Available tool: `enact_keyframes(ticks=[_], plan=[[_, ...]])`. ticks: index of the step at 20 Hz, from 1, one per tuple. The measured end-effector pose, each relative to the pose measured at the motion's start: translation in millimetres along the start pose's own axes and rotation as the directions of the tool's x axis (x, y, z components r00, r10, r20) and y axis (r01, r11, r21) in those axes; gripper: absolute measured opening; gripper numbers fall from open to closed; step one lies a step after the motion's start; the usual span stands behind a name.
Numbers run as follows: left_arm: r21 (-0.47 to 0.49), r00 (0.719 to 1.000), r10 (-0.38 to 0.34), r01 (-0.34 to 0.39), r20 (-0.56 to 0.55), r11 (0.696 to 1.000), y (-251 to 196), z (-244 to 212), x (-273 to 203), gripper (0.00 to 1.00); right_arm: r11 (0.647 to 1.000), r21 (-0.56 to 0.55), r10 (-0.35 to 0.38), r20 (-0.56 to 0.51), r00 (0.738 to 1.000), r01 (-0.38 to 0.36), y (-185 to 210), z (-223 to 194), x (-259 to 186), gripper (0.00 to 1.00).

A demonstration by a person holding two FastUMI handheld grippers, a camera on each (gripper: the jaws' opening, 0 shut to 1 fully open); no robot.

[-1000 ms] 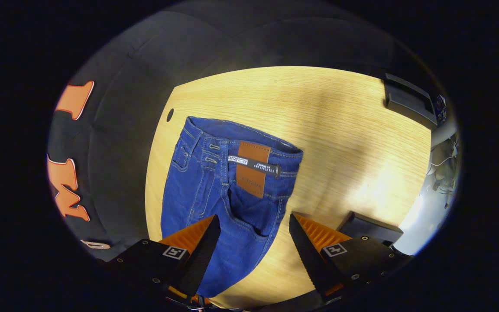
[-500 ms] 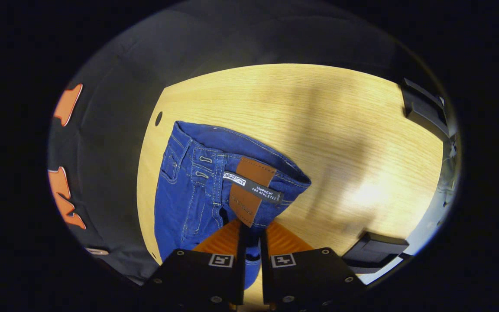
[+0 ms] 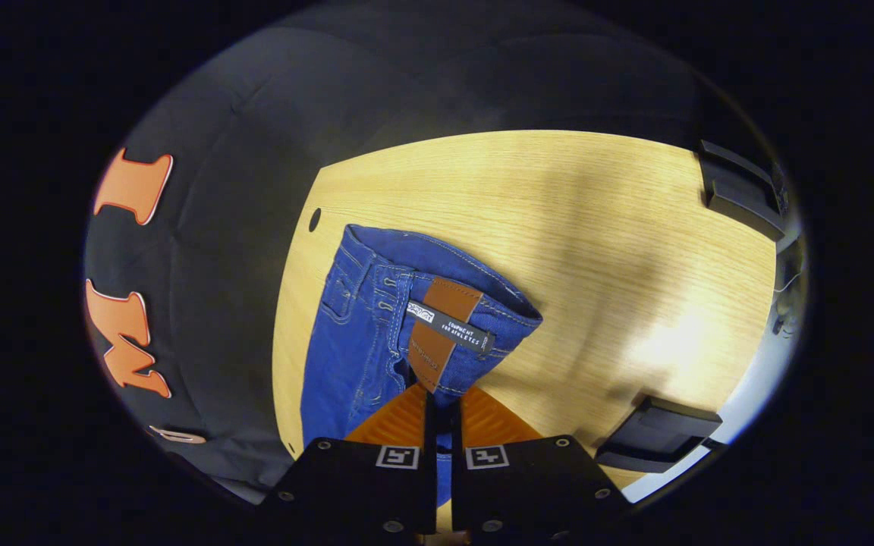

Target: Grasp the waist and the cuffs of the jeans and fold them to make the two legs overlap; first hold the waist and fold one-third of the jeans toward the cuffs, then hold the cuffs and fold the remaining one-third in the same direction to finish folding.

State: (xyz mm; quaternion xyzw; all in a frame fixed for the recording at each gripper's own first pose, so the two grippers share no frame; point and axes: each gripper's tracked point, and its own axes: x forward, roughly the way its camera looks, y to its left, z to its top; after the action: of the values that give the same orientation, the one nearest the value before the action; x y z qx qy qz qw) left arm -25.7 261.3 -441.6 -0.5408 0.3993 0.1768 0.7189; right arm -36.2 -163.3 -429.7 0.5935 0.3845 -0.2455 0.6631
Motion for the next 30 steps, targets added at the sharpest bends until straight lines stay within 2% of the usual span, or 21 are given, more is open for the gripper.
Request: enact_keyframes(ticks=[3, 5, 8, 11, 13, 15, 17, 22, 26, 29, 30], plan=[[0.003, 0.997, -0.074, 0.074, 0.008, 0.997, -33, 11, -16, 0.01, 0.997, 0.049, 0.062, -0.004, 0.998, -0.062, 15, 4, -4, 0.08], [0.035, 0.996, -0.094, 0.094, -0.002, 0.995, -53, 18, -17, 0.01, 0.993, 0.081, 0.09, -0.016, 0.996, -0.088, 26, 10, -8, 0.08], [0.122, 0.997, -0.077, 0.08, -0.032, 0.989, -77, 29, -10, 0.01, 0.99, 0.087, 0.11, -0.03, 0.993, -0.107, 62, 22, -13, 0.08], [0.233, 0.997, -0.046, 0.058, -0.059, 0.971, -105, 38, 7, 0.01, 0.992, 0.064, 0.113, -0.056, 0.992, -0.11, 92, 32, -4, 0.08], [0.27, 0.997, -0.025, 0.043, -0.069, 0.962, -123, 48, 20, 0.01, 0.993, 0.045, 0.11, -0.072, 0.991, -0.107, 110, 40, 8, 0.08], [0.333, 0.995, 0.025, 0.008, -0.092, 0.943, -133, 53, 37, 0.01, 0.994, 0.044, 0.106, -0.087, 0.99, -0.103, 127, 48, 24, 0.08], [0.403, 0.99, 0.068, -0.014, -0.12, 0.915, -145, 56, 49, 0.01, 0.996, 0.027, 0.087, -0.114, 0.99, -0.084, 138, 50, 43, 0.08], [0.451, 0.975, 0.132, -0.038, -0.178, 0.892, -170, 67, 93, 0.01, 1.0, 0.018, 0.01, -0.127, 0.992, -0.007, 156, 57, 83, 0.08], [0.439, 0.951, 0.209, -0.091, -0.229, 0.894, -166, 72, 131, 0.01, 0.995, 0.067, -0.062, -0.165, 0.984, 0.074, 159, 58, 118, 0.08], [0.386, 0.949, 0.226, -0.128, -0.219, 0.914, -163, 85, 160, 0.01, 0.984, 0.146, -0.07, -0.192, 0.979, 0.099, 167, 61, 146, 0.08], [0.386, 0.945, 0.254, -0.16, -0.207, 0.909, -159, 89, 166, 0.01, 0.981, 0.157, -0.078, -0.199, 0.977, 0.111, 169, 61, 153, 0.08]])
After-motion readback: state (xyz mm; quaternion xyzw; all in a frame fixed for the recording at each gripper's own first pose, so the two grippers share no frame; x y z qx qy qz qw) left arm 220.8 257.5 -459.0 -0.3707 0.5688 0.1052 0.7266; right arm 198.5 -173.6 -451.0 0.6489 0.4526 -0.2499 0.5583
